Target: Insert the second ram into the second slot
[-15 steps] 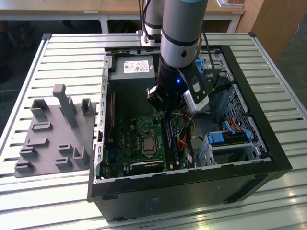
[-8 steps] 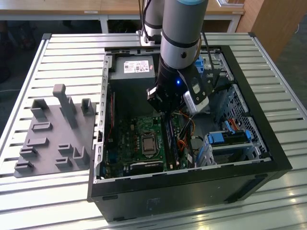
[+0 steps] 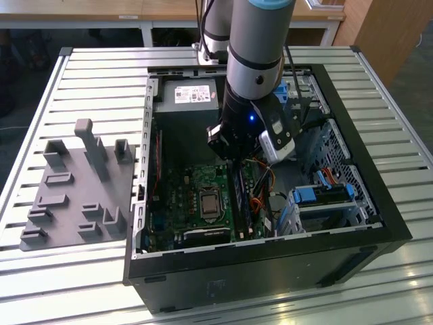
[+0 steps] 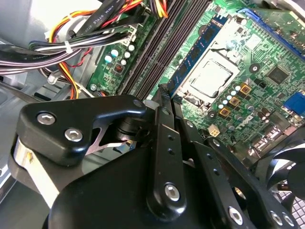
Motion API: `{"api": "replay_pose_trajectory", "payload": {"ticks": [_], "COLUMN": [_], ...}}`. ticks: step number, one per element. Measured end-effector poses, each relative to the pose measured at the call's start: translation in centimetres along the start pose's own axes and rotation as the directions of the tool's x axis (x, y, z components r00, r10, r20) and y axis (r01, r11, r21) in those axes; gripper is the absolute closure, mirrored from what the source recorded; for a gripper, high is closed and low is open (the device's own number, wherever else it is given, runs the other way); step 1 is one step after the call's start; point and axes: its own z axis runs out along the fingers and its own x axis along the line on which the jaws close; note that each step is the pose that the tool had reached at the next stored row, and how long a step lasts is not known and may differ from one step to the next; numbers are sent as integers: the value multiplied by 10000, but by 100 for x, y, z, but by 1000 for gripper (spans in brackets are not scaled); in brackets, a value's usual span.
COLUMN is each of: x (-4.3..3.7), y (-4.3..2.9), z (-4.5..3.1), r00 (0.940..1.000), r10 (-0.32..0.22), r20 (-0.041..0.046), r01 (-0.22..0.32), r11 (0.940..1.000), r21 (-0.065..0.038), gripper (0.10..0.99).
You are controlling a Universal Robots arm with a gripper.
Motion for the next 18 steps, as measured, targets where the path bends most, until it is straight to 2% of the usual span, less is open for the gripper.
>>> {"api": "replay_pose_trajectory", "payload": {"ticks": [6,12,18], "x": [-43,-48,-49], "y": [-10,-39,-56], "z": [25,79,177], "r00": [10000,9999,9999], "r10": [3,14,30], "r20": [-58,-108,-144], "r01": [-3,-14,-30], "r11": [10000,10000,10000], "r21": [-1,1,-3], "gripper": [949,949,949]}}
